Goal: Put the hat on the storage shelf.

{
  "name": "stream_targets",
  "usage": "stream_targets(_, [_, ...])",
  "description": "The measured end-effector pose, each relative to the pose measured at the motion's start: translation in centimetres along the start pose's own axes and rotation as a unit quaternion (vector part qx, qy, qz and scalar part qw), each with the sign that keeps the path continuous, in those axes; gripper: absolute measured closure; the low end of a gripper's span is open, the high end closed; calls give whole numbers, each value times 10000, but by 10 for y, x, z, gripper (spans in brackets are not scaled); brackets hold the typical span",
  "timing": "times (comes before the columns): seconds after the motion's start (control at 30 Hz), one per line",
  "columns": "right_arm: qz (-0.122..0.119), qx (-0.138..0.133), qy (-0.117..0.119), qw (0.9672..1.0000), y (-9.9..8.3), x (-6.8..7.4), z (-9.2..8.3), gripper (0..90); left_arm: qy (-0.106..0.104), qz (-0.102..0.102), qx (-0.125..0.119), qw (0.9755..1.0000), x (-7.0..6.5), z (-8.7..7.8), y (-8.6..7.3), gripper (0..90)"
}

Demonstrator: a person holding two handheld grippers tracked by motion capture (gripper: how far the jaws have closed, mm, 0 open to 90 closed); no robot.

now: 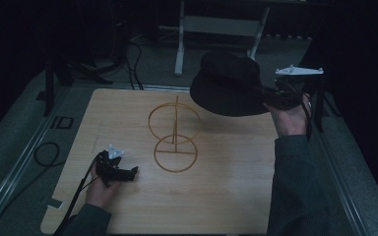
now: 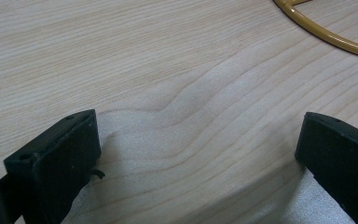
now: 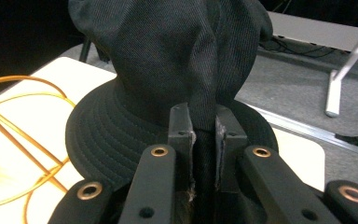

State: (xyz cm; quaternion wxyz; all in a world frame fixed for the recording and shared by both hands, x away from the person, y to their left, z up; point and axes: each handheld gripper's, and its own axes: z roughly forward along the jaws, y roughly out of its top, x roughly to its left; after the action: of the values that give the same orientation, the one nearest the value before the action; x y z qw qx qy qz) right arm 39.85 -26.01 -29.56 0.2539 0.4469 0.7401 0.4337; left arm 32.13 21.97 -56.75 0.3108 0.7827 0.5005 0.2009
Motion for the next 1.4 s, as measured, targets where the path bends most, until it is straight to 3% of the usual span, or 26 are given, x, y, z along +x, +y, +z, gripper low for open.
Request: stream_targets(1.4, [173,-416,610,9971,3,2,-11,803,8,0,2,10000,0,0,0,3])
